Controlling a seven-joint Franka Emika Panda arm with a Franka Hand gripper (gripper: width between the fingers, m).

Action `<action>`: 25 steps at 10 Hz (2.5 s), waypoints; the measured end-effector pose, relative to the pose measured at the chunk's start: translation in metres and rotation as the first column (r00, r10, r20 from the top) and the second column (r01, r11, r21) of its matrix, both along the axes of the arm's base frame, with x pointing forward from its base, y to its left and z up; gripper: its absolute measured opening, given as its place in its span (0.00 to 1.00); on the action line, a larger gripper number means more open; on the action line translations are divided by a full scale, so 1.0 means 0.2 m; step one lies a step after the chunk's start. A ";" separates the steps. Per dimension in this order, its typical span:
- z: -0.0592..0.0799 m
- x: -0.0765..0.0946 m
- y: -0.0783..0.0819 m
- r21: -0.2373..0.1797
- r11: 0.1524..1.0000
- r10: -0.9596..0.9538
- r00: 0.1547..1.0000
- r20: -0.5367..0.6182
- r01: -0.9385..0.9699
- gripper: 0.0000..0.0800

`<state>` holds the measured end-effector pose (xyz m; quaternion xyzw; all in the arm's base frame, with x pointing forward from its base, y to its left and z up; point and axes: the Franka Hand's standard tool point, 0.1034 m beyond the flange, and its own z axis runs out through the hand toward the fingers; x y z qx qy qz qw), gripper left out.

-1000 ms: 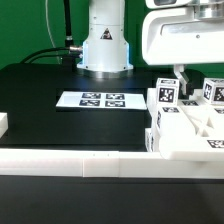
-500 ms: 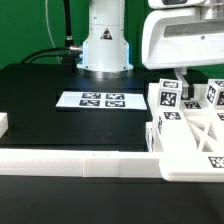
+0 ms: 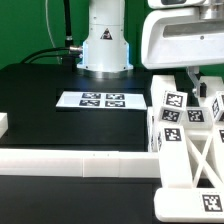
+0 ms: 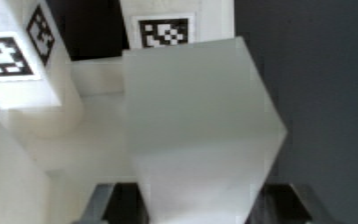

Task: Assemble chair

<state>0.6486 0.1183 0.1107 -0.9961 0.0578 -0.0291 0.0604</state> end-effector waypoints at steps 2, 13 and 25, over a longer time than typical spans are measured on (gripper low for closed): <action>0.00 0.01 -0.02 0.001 1.000 -0.010 1.000 0.003 0.010 0.35; 0.00 -0.08 -0.06 -0.007 0.998 -0.057 0.985 0.164 0.059 0.35; -0.07 -0.25 0.01 -0.021 0.996 -0.070 0.920 0.385 0.084 0.57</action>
Offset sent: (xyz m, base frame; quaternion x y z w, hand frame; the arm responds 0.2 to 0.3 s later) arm -0.0183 -0.0047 0.0041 0.0117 0.0336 0.0515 0.9980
